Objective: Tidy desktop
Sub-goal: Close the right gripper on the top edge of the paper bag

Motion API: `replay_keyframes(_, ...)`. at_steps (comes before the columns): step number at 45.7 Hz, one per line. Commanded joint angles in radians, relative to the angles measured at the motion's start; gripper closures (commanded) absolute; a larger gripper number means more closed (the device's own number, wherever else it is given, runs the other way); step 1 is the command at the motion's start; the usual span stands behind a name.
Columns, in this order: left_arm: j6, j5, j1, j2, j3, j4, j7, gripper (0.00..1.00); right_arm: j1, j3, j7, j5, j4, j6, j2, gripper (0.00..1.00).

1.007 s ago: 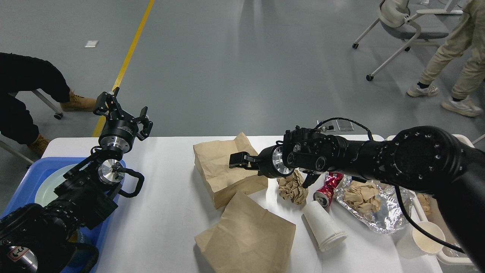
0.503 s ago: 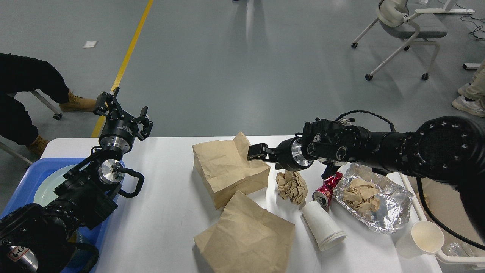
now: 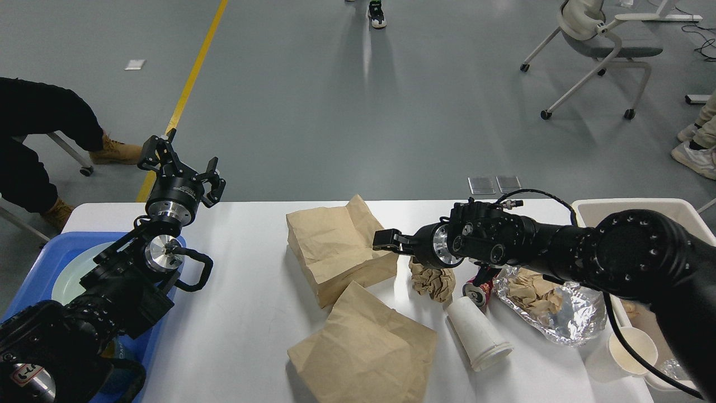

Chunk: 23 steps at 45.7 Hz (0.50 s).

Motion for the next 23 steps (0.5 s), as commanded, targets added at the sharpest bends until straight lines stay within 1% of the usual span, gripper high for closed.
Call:
replay_keyframes(1, 0.000, 0.000, 0.000, 0.000, 0.000, 0.000, 0.000, 0.04, -0.005, 0.003, 0.000, 0.000, -0.015, -0.004, 0.008, 0.00)
replay_keyframes(11, 0.000, 0.000, 0.000, 0.000, 0.000, 0.000, 0.000, 0.04, -0.022, 0.004, 0.000, 0.001, -0.050, -0.012, 0.043, 0.00)
replay_keyframes(12, 0.000, 0.000, 0.000, 0.000, 0.000, 0.000, 0.000, 0.04, -0.023, 0.006, 0.001, 0.001, -0.050, -0.016, 0.046, 0.01)
replay_keyframes(14, 0.000, 0.000, 0.000, 0.000, 0.000, 0.000, 0.000, 0.04, -0.025, 0.009, 0.001, 0.001, -0.050, -0.024, 0.049, 0.08)
replay_keyframes(18, 0.000, 0.000, 0.000, 0.000, 0.000, 0.000, 0.000, 0.04, -0.023, 0.012, 0.001, -0.002, -0.046, -0.020, 0.049, 0.27)
replay_keyframes(23, 0.000, 0.000, 0.000, 0.000, 0.000, 0.000, 0.000, 0.04, -0.011, 0.009, 0.001, -0.028, -0.040, -0.007, 0.049, 0.62)
